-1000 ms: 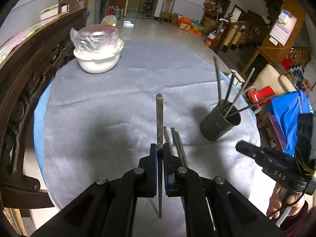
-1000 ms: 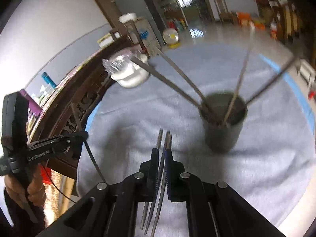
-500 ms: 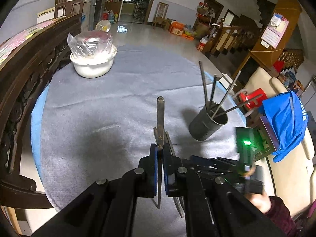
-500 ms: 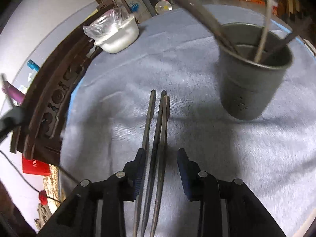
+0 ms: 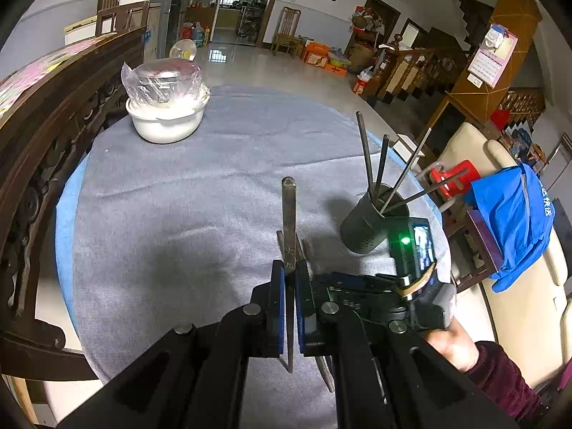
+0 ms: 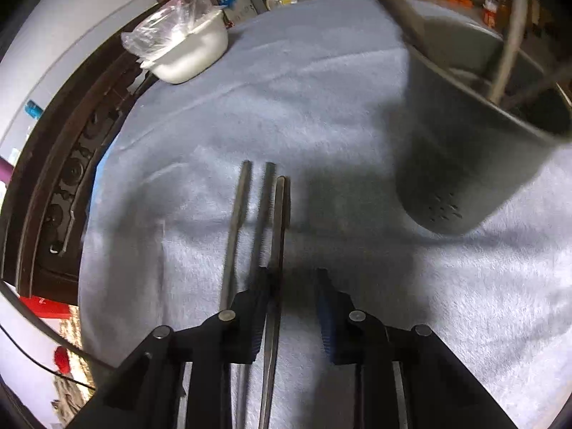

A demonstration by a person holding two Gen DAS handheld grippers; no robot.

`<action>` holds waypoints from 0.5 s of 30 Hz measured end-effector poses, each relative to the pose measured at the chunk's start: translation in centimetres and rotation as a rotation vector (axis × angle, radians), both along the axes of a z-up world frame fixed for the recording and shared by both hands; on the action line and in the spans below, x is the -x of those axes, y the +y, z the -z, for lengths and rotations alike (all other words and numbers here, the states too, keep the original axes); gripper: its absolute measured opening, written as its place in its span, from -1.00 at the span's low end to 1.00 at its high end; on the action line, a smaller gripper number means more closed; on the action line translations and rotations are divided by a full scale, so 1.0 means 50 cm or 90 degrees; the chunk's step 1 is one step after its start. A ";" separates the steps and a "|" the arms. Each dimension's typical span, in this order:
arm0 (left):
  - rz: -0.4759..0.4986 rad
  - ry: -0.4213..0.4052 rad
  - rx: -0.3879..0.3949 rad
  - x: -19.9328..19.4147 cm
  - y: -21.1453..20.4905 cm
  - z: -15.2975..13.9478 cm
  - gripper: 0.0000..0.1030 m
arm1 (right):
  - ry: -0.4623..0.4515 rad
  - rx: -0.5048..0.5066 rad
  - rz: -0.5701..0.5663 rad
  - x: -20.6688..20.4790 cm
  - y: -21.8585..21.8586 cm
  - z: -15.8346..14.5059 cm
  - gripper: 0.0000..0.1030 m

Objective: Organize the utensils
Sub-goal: 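Carry both held chopsticks above the grey cup and lower them in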

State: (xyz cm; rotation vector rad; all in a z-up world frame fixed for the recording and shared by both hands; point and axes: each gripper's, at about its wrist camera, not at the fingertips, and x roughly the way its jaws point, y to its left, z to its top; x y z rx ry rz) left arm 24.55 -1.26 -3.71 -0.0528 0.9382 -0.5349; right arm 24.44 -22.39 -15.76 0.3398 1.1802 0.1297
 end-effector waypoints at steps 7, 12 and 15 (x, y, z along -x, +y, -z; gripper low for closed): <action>0.003 0.000 0.002 -0.002 -0.004 0.003 -0.89 | 0.013 0.002 0.040 0.000 -0.022 -0.006 -0.44; 0.008 -0.002 -0.003 0.006 -0.012 0.000 -0.89 | 0.018 0.023 0.039 -0.025 -0.009 0.001 -0.43; 0.011 -0.005 -0.007 0.011 -0.018 -0.002 -0.89 | 0.017 0.051 0.026 -0.027 -0.002 0.002 -0.74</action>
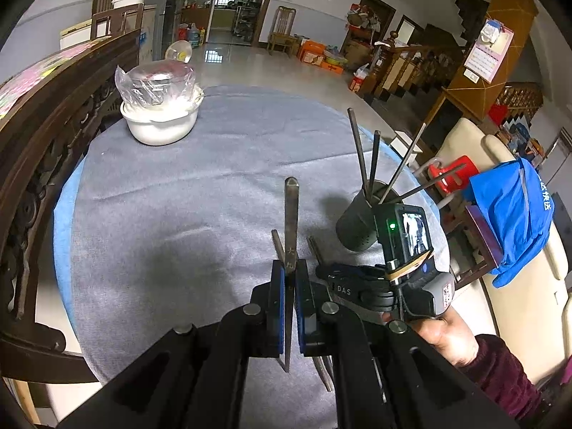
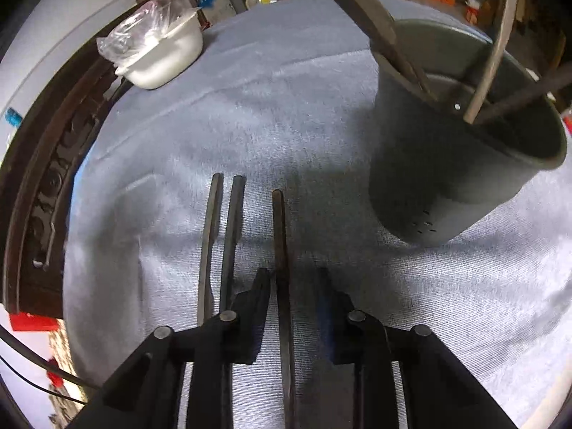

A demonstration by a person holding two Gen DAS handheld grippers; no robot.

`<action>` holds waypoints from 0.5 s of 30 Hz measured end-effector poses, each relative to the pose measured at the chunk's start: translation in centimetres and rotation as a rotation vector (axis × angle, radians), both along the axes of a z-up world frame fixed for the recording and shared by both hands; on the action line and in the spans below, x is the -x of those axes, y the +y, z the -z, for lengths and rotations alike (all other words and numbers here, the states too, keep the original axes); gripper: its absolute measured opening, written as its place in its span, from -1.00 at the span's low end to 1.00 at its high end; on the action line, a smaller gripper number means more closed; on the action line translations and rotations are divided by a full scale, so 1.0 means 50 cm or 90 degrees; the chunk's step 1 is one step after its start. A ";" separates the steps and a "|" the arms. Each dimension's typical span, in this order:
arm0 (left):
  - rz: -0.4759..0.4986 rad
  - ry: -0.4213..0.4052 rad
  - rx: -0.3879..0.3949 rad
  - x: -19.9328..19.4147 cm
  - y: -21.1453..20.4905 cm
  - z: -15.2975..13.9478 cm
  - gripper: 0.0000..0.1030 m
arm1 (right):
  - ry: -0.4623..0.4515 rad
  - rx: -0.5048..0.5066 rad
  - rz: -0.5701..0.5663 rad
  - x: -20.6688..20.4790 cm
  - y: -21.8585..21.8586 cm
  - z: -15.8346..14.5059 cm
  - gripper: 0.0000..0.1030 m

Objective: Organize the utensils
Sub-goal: 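Carry both held chopsticks above the grey cup and lower them in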

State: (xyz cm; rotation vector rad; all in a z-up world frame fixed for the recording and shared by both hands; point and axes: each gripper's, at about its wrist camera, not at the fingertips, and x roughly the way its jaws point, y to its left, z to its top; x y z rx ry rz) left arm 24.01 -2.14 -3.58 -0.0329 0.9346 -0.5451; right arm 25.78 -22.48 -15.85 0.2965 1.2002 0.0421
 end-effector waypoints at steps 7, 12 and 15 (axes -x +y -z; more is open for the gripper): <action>0.004 -0.006 -0.004 0.016 -0.007 -0.009 -0.89 | -0.065 -0.019 -0.008 0.045 -0.019 -0.050 -0.87; 0.009 -0.022 0.000 0.035 -0.012 -0.033 -0.89 | -0.158 -0.064 -0.031 0.114 -0.035 -0.138 -0.87; 0.013 -0.040 0.002 0.050 -0.018 -0.055 -0.89 | -0.218 -0.083 -0.036 0.158 -0.049 -0.183 -0.87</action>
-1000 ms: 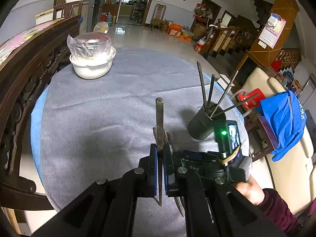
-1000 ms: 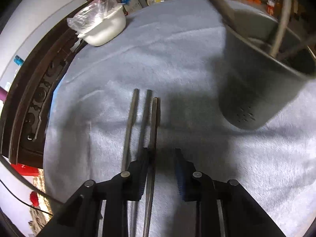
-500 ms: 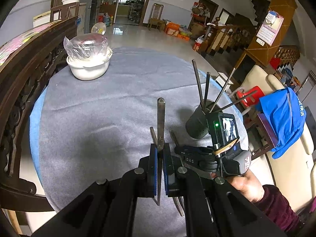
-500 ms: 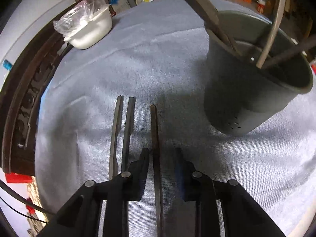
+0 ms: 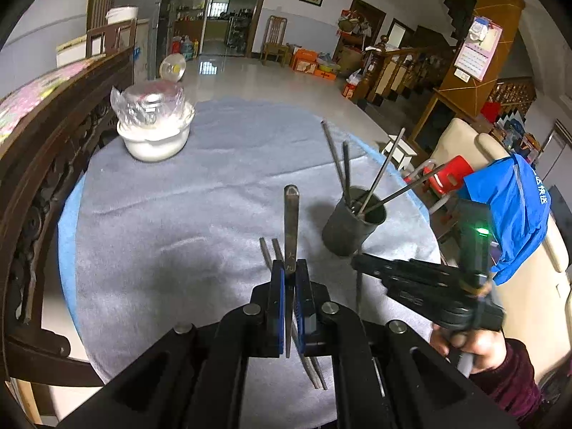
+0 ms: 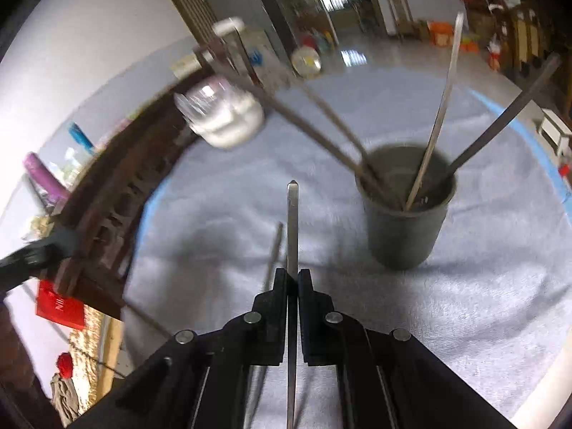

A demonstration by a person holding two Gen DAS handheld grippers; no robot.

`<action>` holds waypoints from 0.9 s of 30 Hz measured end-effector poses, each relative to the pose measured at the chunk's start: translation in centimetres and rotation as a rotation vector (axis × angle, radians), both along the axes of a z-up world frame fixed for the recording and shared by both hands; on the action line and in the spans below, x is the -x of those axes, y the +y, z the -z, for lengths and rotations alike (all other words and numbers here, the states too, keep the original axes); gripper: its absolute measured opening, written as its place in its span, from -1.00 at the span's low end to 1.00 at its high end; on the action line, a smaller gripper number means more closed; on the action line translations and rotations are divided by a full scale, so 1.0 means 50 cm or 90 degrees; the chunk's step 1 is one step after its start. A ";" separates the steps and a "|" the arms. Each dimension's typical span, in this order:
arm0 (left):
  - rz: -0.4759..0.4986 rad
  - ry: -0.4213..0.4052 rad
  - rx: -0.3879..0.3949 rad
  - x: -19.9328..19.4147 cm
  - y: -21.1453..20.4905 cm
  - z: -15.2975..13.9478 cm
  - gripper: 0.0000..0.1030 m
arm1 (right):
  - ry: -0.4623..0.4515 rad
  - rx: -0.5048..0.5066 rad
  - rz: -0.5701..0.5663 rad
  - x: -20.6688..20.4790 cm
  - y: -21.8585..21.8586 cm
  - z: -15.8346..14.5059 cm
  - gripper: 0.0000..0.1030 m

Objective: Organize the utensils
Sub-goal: 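Carry both held chopsticks above the grey cup and lower them in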

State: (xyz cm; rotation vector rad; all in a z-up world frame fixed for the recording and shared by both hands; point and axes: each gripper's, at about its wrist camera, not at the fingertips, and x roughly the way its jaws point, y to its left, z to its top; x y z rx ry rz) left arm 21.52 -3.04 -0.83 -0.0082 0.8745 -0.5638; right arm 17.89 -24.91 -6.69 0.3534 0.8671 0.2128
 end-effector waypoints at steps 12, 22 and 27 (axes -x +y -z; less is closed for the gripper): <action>0.007 -0.053 -0.001 0.034 -0.043 -0.049 -0.89 | -0.163 -0.023 0.094 0.111 -0.071 -0.123 -0.87; -0.004 -0.044 -0.022 0.038 -0.058 -0.028 -0.89 | -0.174 -0.029 0.116 0.130 -0.097 -0.125 -0.87; -0.002 -0.046 -0.021 0.039 -0.068 -0.035 -0.89 | -0.200 -0.023 0.133 0.139 -0.116 -0.155 -0.87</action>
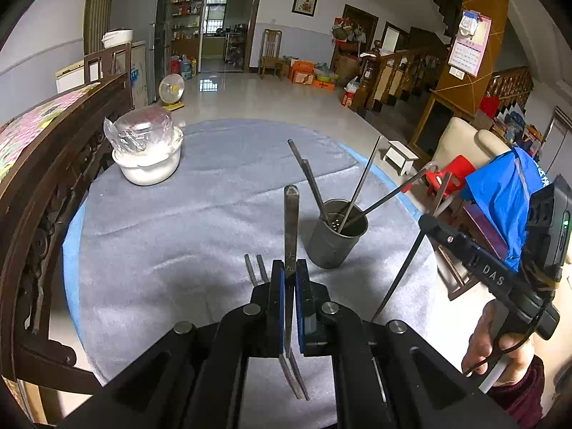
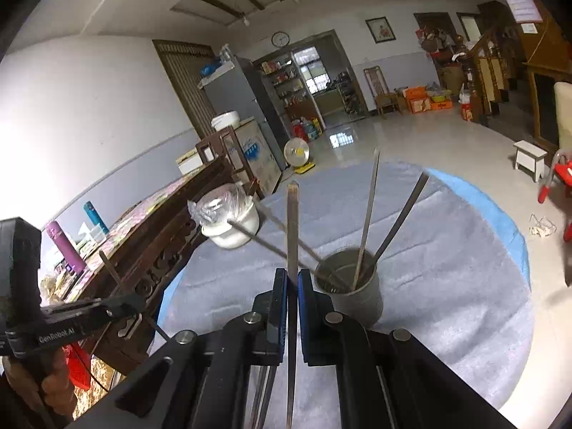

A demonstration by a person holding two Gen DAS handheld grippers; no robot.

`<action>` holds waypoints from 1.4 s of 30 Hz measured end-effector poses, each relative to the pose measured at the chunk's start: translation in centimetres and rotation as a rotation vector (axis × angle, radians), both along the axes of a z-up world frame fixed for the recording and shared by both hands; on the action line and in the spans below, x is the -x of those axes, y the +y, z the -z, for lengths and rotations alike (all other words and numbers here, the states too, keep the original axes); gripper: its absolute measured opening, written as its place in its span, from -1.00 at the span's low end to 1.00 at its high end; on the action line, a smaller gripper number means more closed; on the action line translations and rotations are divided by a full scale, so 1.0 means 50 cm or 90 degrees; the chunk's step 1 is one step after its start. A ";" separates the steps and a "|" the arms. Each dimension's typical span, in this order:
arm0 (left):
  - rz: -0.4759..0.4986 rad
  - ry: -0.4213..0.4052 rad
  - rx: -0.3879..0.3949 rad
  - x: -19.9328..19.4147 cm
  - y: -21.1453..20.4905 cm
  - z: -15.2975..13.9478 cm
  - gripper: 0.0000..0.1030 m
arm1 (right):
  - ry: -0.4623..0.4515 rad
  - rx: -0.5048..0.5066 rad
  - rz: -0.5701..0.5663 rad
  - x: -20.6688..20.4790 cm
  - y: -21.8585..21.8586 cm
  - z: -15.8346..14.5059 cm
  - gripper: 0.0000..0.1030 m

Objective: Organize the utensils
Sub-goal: 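Carry both held chopsticks above the grey cup and lower them in, then open both tools to release the chopsticks into the grey cup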

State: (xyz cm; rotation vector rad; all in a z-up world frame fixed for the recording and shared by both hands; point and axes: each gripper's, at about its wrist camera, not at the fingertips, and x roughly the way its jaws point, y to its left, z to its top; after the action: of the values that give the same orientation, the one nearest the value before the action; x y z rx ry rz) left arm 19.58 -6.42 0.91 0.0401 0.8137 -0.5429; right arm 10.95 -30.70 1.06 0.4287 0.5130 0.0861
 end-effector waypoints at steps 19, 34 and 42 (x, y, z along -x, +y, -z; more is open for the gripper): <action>0.017 -0.029 -0.021 0.001 -0.055 -0.034 -0.89 | -0.074 0.035 0.054 0.007 -0.037 -0.084 -0.87; 0.021 -0.105 0.006 -0.031 -0.127 -0.118 -0.89 | -0.135 0.067 0.104 -0.029 -0.061 -0.156 -0.87; 0.000 -0.128 0.049 -0.056 -0.149 -0.135 -0.89 | -0.176 0.085 0.172 -0.055 -0.062 -0.161 -0.87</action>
State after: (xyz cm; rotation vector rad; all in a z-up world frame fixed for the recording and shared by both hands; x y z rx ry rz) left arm 22.40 -13.87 7.66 0.0231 0.5971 -0.5595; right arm 13.73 -33.81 9.12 0.3447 0.1845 -0.1476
